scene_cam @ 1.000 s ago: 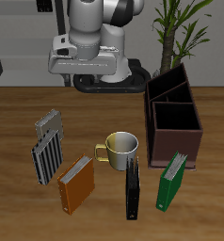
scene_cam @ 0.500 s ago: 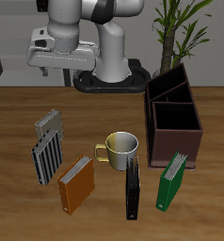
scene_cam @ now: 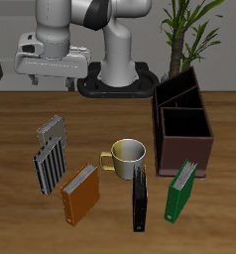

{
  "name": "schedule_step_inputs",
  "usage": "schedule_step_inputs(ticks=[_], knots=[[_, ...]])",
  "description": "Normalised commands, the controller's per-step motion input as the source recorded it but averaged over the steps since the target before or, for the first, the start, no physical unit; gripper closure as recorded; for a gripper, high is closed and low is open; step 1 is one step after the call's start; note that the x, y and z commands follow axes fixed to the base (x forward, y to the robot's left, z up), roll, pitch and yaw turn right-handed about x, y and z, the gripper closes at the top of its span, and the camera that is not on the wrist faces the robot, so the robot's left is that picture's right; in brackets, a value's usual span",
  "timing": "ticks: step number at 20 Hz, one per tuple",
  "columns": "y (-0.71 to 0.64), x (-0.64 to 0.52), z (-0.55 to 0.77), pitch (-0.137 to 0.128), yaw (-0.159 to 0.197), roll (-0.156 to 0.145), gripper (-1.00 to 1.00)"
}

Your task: Place the yellow book into the left desk caddy's front compartment and place the orange book into the left desk caddy's left compartment and place the black book into the left desk caddy's back compartment

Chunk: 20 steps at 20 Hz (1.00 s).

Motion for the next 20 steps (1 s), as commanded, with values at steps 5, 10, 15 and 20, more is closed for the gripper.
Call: schedule_step_inputs(ticks=[5, 10, 15, 20], knots=[[-0.23, 0.21, -0.06, 0.003, -0.057, -0.013, -1.00], [-0.14, 0.21, -0.15, -0.011, -0.030, 0.044, -1.00], [-0.02, 0.16, -0.27, -0.014, -0.029, 0.030, -1.00], [0.01, 0.13, -0.32, -0.012, -0.027, 0.021, -1.00]])
